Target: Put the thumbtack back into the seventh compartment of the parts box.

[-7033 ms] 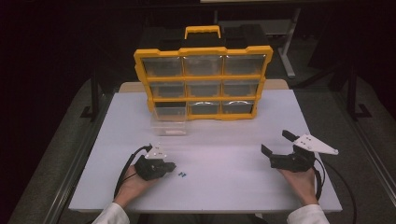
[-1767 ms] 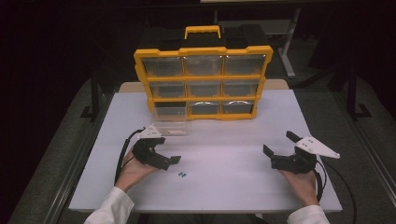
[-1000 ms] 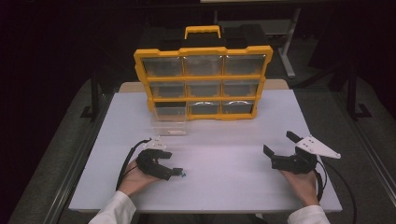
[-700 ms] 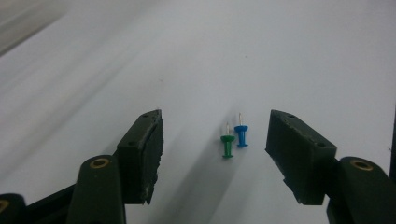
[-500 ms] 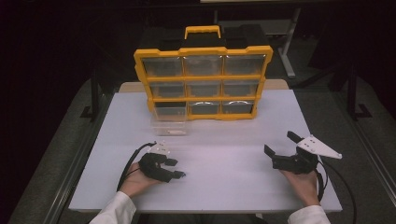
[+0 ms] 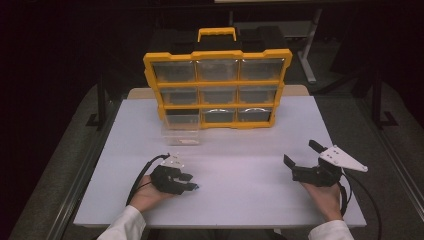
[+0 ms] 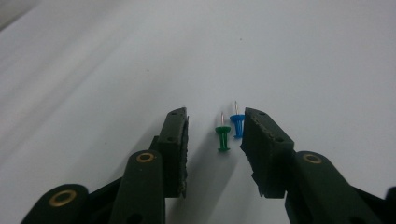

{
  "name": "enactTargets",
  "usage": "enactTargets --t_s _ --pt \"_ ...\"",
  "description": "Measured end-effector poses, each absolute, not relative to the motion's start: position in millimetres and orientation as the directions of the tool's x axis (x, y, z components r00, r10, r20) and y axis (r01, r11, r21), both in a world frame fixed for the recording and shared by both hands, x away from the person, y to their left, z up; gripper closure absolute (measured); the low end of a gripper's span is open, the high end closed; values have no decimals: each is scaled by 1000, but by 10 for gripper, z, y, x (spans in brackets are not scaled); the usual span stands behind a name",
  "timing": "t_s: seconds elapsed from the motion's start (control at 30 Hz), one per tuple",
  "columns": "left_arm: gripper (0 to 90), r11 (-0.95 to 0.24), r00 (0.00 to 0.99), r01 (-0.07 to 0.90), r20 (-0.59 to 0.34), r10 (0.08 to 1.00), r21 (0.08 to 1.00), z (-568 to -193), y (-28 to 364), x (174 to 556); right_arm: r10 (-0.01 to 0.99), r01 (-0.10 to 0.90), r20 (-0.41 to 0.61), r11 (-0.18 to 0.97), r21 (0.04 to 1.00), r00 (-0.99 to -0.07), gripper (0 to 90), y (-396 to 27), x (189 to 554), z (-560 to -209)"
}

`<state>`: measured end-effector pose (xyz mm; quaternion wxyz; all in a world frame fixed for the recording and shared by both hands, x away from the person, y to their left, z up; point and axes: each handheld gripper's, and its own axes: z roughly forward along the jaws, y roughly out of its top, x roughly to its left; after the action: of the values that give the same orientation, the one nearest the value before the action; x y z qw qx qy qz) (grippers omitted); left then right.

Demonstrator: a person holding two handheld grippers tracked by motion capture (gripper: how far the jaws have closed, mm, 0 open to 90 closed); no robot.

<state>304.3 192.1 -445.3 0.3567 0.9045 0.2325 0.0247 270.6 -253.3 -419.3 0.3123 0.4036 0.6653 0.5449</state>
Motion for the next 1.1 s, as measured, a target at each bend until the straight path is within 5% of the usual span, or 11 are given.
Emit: enactTargets --t_s 0.37,1.1 --pt "848 -666 897 373 -68 436 646 -4477 1873 3016 880 188 18 81 979 -474 0 -2539 2697 -4178" --pt "860 -588 877 403 -113 466 701 -4334 1977 3070 879 192 21 81 978 -477 0 -2538 2704 -4185"
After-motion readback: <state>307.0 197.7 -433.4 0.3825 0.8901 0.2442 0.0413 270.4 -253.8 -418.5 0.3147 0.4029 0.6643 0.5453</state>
